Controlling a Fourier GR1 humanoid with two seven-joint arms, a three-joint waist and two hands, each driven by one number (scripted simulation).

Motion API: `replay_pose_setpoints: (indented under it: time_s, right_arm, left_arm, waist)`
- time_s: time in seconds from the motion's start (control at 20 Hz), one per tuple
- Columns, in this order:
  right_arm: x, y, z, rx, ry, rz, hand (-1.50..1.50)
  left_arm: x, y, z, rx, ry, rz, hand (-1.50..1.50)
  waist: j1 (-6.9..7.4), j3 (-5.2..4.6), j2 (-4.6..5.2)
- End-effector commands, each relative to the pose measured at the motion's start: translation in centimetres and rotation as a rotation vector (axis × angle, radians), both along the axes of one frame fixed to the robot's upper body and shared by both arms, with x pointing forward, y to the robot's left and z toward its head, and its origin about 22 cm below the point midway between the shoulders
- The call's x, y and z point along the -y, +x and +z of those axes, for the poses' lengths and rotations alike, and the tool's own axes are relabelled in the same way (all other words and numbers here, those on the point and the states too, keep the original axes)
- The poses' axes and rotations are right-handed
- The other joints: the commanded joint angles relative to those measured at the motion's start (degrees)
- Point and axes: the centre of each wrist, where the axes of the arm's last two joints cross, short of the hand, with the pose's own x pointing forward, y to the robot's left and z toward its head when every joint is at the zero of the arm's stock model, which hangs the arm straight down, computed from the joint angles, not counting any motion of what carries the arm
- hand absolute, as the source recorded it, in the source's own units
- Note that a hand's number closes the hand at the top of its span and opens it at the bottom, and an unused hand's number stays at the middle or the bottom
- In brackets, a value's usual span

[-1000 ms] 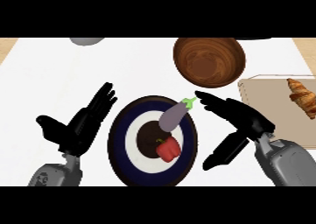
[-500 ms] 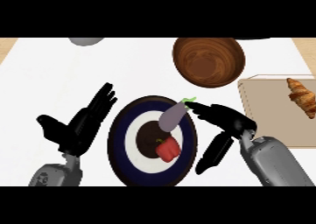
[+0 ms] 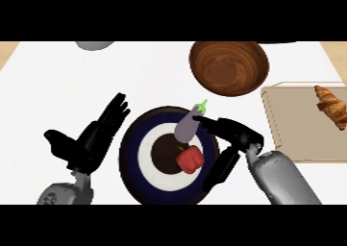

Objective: Pick the bell pepper from the plate and place it in the bowl

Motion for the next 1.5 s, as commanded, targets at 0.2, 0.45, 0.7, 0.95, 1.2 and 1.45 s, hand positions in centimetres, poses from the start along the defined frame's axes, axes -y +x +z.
replay_pose_setpoints:
  time_s: [0.2, 0.45, 0.7, 0.95, 1.2, 1.45]
  right_arm:
    - [0.4, -0.9, -2.5, -0.013, -0.026, 0.015, -1.5]
    - [-3.3, -0.2, -1.4, 0.007, -0.004, -0.029, -1.5]
    - [-2.9, -1.1, -2.9, 0.002, -0.041, -0.028, -1.5]
    - [-3.9, -2.3, -4.0, 0.001, -0.031, -0.038, -1.5]
    - [-5.4, -0.7, -5.1, 0.003, -0.025, -0.057, -1.5]
    - [-5.6, -2.8, -6.9, 0.086, 0.052, -0.064, 1.5]
  left_arm:
    - [-1.0, -0.3, -0.2, 0.003, 0.003, 0.017, 0.0]
    - [-1.1, 1.1, 0.5, -0.007, -0.018, 0.005, 0.0]
    - [-0.1, 0.1, 1.1, 0.021, -0.009, 0.004, 0.0]
    - [-0.6, -0.8, 0.6, -0.007, 0.003, -0.012, 0.0]
    - [-1.0, 1.5, 0.6, 0.016, -0.006, -0.008, 0.0]
    - [0.1, -0.5, -0.4, 0.002, 0.02, 0.007, 0.0]
  waist:
    - [-0.04, 0.01, 0.03]
    - [-0.02, 0.01, 0.04]
    - [-0.05, 0.01, 0.03]
    - [0.01, 0.02, 0.02]
    - [0.21, 0.02, 0.13]
    - [0.24, 0.03, 0.06]
